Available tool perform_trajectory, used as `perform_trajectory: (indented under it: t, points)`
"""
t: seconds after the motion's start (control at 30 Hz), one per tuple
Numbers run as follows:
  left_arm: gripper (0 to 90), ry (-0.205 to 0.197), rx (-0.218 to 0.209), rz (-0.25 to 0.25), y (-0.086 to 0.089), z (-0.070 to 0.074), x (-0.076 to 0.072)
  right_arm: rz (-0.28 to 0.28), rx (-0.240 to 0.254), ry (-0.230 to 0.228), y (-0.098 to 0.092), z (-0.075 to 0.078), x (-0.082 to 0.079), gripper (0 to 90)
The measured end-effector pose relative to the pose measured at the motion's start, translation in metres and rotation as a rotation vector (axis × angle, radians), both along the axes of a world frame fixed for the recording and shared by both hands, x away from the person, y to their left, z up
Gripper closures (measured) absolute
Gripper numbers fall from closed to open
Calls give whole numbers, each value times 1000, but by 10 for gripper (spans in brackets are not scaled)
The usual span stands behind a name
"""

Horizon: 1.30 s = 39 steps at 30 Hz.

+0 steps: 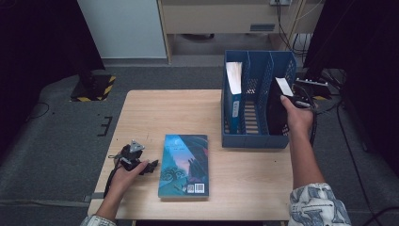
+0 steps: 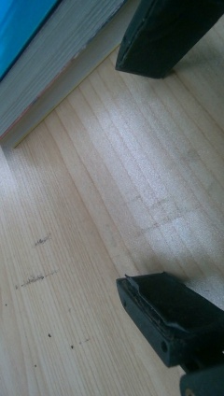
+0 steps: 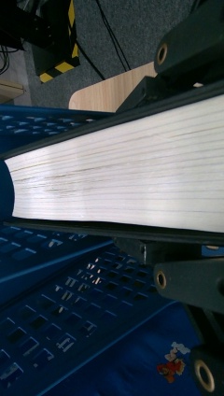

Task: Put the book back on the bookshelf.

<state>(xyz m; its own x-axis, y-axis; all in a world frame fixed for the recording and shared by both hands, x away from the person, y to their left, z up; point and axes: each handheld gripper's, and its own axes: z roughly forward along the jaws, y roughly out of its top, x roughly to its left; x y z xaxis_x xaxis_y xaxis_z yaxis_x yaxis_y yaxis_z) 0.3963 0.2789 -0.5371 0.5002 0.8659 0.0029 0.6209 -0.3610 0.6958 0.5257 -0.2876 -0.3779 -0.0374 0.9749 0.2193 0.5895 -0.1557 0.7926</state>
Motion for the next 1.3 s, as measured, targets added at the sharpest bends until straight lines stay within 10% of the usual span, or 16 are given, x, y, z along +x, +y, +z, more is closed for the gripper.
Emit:
perform_trajectory:
  t: [1.3]
  points:
    - [0,0,-1,-6,-1,0,1,-33,-107,-28,7,2,30,527]
